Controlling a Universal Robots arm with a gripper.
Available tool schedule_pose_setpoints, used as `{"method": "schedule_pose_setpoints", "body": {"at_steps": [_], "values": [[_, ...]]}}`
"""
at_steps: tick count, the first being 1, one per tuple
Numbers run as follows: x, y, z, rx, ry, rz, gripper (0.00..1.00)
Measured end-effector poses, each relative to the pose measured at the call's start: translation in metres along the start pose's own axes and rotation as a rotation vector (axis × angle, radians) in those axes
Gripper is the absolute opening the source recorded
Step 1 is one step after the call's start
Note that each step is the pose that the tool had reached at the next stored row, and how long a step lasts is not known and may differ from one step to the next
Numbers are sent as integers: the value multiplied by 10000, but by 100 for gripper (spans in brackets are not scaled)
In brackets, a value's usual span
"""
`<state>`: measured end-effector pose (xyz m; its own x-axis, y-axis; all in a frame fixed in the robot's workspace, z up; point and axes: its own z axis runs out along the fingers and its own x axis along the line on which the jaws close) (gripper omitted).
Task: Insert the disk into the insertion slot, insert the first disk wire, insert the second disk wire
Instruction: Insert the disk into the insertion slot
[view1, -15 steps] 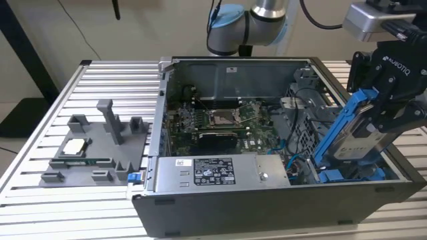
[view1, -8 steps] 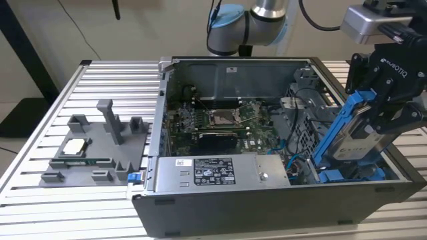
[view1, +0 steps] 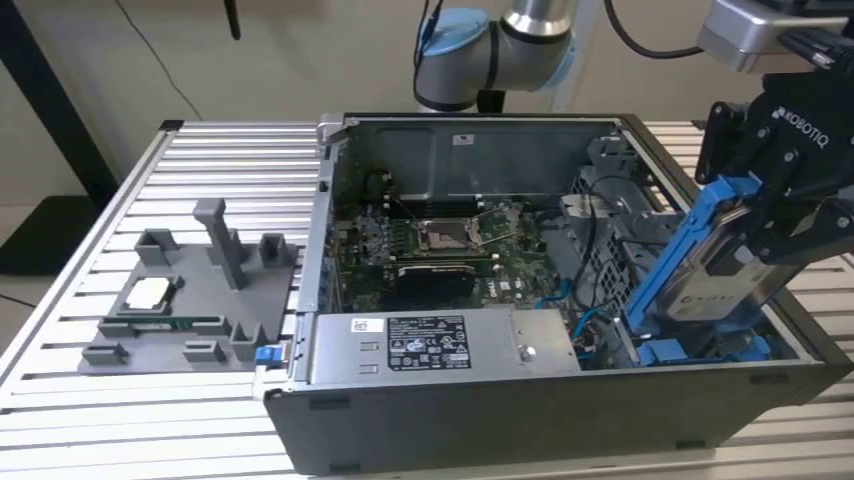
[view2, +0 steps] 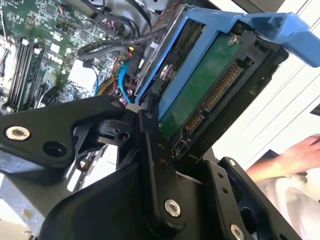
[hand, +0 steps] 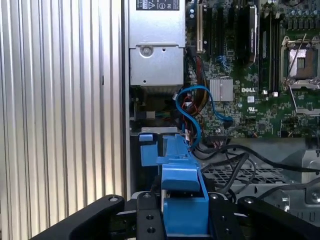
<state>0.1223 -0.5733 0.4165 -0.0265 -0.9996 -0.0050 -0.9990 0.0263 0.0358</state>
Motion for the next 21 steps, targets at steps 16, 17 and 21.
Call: {"method": "schedule_pose_setpoints", "body": {"at_steps": [16,17,21], "values": [[0,-46,166,-94,7,38,33],[0,-47,185,-95,6,40,33],[0,-49,239,-96,8,43,33]]}}
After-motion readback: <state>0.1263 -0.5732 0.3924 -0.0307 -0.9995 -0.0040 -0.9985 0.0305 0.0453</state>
